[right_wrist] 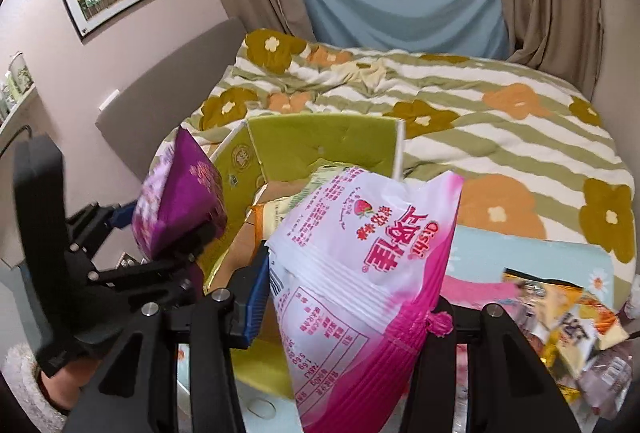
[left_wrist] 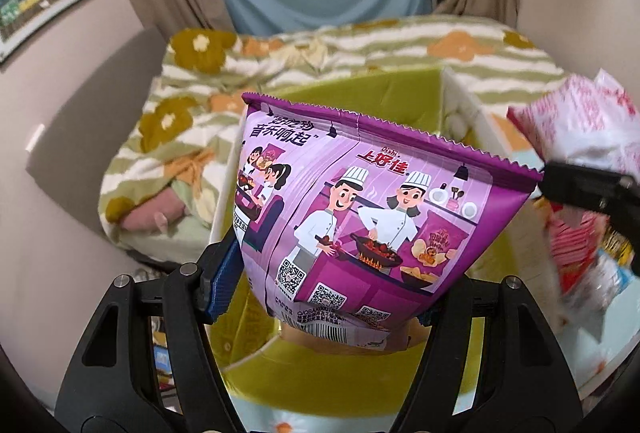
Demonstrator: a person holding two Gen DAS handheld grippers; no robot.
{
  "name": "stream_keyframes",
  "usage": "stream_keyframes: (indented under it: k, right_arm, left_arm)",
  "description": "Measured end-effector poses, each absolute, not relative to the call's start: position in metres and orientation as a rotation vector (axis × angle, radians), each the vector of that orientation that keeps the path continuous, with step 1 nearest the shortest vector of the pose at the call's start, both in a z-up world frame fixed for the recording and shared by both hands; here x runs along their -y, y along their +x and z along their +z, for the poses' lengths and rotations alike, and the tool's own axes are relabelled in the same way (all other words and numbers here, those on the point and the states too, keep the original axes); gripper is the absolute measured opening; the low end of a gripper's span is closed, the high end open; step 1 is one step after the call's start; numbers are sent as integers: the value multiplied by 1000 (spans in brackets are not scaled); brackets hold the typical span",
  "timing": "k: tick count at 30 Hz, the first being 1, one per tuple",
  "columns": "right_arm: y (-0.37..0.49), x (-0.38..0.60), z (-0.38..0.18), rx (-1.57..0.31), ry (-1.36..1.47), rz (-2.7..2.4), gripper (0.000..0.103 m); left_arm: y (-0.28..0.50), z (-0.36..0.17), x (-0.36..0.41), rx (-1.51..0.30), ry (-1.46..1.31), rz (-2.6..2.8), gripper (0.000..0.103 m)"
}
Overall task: Organize snacks
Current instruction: 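Carry the purple bag into the box with the left tool while the right tool drops the pink-and-white bag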
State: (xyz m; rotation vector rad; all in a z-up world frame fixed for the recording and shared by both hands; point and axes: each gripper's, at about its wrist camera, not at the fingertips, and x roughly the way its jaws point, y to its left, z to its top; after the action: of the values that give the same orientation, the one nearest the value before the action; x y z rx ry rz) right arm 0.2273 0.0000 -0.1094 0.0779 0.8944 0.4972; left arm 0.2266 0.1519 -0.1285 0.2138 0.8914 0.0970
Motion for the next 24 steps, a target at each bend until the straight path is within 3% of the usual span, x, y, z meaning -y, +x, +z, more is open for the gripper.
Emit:
stream_keyframes:
  k: [4,5,8,24]
  right_arm:
    - [241,-19,-123,-937,86,470,44]
    - [243,-20,-127,-948,88,462,44]
    - [246,-26,-134,-969,90,443,44]
    - [263,-58,-154,-1064,74,512,45]
  left_arm:
    - [239,-149,-165,-954,219,48,68]
    - [241,-152,-168,-967,211,24,73]
    - [236,-155,-171,-956,209,-30,103]
    - [209,-142,-197,-964,109,21,103]
